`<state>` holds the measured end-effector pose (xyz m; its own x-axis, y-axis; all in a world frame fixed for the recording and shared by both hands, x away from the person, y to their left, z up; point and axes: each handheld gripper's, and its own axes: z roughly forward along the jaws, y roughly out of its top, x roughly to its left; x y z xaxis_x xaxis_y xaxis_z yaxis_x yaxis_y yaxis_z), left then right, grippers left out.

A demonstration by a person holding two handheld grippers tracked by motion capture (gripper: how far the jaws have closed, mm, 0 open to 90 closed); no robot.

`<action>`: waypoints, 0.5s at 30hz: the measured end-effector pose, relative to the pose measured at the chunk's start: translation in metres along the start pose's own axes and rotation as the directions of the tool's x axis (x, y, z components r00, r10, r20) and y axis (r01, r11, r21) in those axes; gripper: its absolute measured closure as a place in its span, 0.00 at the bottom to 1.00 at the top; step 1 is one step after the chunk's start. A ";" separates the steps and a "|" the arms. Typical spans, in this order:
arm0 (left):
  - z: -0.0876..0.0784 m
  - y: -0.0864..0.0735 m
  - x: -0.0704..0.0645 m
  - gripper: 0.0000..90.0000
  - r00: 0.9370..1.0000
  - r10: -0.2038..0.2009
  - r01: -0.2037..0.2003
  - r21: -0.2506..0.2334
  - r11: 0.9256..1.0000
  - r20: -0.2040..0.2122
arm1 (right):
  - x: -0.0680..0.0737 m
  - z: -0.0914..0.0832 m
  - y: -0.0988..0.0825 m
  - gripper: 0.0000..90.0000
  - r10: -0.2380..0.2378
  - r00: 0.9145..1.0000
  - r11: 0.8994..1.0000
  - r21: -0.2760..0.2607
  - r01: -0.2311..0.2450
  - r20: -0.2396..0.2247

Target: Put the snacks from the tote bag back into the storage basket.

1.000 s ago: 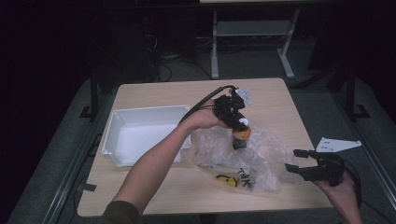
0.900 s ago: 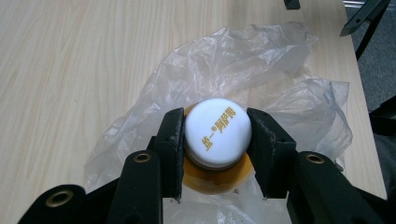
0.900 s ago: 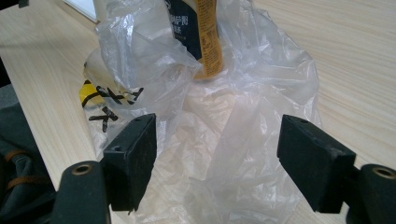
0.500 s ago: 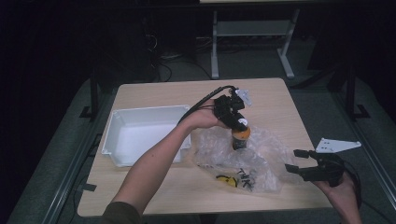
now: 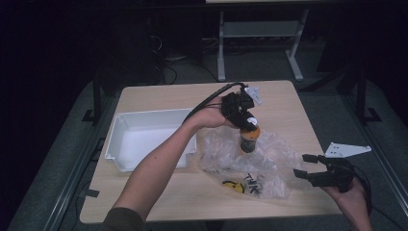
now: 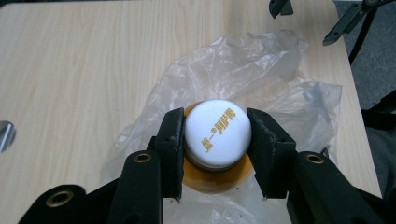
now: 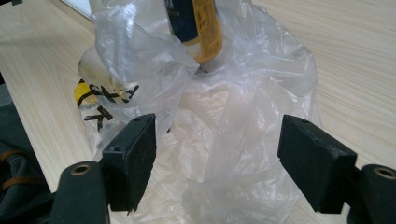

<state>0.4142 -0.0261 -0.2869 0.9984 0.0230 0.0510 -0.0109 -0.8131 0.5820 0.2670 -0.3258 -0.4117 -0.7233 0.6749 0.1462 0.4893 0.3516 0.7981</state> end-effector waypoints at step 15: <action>-0.037 0.031 -0.005 0.66 0.999 0.041 -0.042 -0.027 0.999 -0.026 | -0.001 -0.004 -0.002 0.31 0.002 1.000 1.000 -0.021 -0.002 0.019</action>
<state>0.4069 -0.0296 -0.2395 0.9954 0.0047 0.0960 -0.0542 -0.7975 0.6009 0.2649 -0.3301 -0.4113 -0.7131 0.6876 0.1369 0.4804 0.3370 0.8097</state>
